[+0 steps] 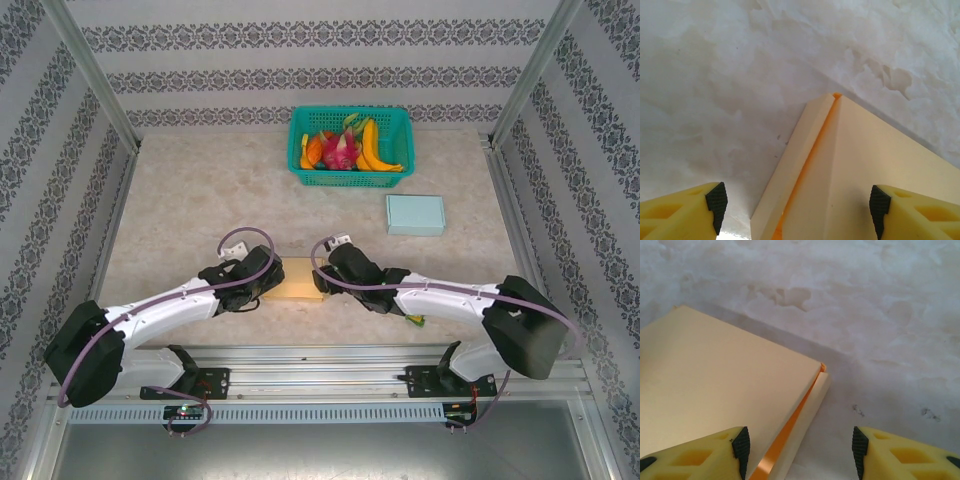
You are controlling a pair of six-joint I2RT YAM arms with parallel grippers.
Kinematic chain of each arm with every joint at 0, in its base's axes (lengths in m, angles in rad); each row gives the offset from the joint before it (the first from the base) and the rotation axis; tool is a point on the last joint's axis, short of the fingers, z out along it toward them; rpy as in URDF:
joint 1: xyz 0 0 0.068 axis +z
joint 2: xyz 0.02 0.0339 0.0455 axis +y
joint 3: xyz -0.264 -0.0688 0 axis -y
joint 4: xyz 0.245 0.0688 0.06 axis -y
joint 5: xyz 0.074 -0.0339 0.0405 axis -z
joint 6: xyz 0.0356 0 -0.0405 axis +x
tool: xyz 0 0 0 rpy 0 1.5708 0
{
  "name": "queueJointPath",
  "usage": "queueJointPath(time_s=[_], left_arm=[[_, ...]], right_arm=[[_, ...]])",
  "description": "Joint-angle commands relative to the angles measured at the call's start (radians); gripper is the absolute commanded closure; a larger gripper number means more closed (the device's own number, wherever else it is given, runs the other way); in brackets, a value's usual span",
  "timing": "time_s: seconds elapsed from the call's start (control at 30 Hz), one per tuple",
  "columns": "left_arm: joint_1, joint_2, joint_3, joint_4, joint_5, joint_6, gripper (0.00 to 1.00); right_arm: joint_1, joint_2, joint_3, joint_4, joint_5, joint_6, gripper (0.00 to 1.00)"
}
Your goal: Fold the paper box
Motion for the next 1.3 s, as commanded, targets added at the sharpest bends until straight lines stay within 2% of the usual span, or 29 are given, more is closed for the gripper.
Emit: queueJointPath(time_s=[0.0,0.3,0.53,0.8,0.97,1.07,1.17,1.27], left_arm=[[-0.012,-0.006,-0.037,-0.016,-0.06,0.019,0.23],[-0.012,0.072,-0.064,0.056,-0.091,0.05,0.22],[-0.012,0.125,-0.062,0.131,-0.098,0.056,0.22],[-0.012,0.14,-0.034,0.176,-0.141,0.1,0.21],[0.001,0.147,0.03,0.11,-0.133,0.184,0.14],[0.028,0.133,0.032,0.067,-0.08,0.184,0.09],[0.035,0.081,0.015,0.041,-0.024,0.15,0.05],[0.035,0.016,0.01,-0.041,-0.008,0.036,0.02]], right_arm=[[0.013,0.017,-0.003,0.043,0.02,0.029,0.42],[0.014,0.041,-0.037,0.104,0.007,0.008,0.4],[0.014,0.08,-0.079,0.216,-0.044,0.019,0.4],[0.007,0.12,-0.119,0.279,0.012,0.009,0.4],[-0.002,0.142,-0.126,0.312,0.072,-0.013,0.4],[-0.009,0.15,-0.131,0.331,0.088,-0.031,0.4],[-0.012,0.155,-0.136,0.34,0.087,-0.046,0.4],[-0.015,0.151,-0.155,0.365,0.069,-0.046,0.4]])
